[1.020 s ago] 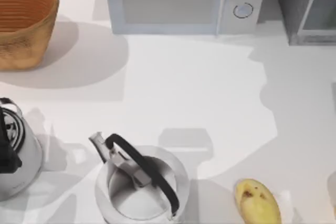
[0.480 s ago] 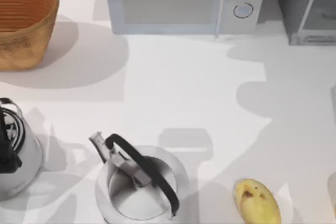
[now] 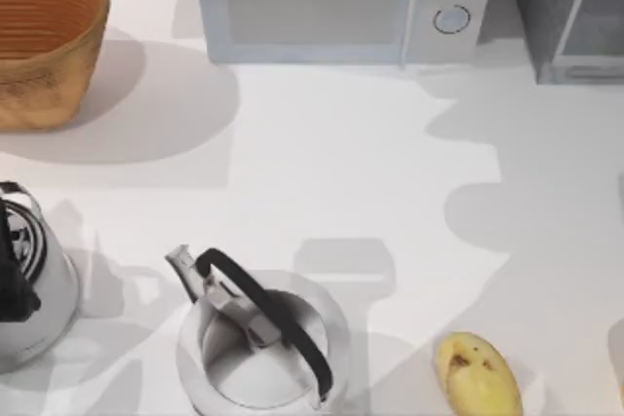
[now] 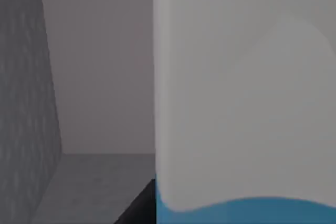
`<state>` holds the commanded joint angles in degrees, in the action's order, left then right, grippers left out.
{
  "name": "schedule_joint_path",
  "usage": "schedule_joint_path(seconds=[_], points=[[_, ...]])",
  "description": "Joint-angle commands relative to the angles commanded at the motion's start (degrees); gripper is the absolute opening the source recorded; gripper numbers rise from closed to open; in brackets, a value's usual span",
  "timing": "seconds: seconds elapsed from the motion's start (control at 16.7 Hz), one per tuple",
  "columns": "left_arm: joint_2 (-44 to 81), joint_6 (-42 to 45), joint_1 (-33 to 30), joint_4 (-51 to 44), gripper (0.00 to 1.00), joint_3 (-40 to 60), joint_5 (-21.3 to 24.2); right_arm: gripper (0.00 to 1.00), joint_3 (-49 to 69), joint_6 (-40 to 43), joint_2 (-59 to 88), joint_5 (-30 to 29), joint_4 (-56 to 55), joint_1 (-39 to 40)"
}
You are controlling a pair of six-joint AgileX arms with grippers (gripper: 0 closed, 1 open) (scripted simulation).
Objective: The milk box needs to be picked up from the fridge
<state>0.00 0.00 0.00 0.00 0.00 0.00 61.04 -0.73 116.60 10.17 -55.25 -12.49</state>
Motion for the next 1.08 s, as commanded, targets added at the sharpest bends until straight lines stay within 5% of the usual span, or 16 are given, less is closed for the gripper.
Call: schedule_joint_path(seconds=[0.36, 1.08], points=[[0.0, 0.0, 0.0, 0.0, 1.0, 0.0, 0.0, 0.0, -15.5, -0.2, -9.7, 1.9, -5.8, -1.6], [0.0, 0.0, 0.0, 0.0, 1.0, 0.0, 0.0, 0.0, -21.4, 0.0, -21.4, 0.7, 0.3, 0.2]])
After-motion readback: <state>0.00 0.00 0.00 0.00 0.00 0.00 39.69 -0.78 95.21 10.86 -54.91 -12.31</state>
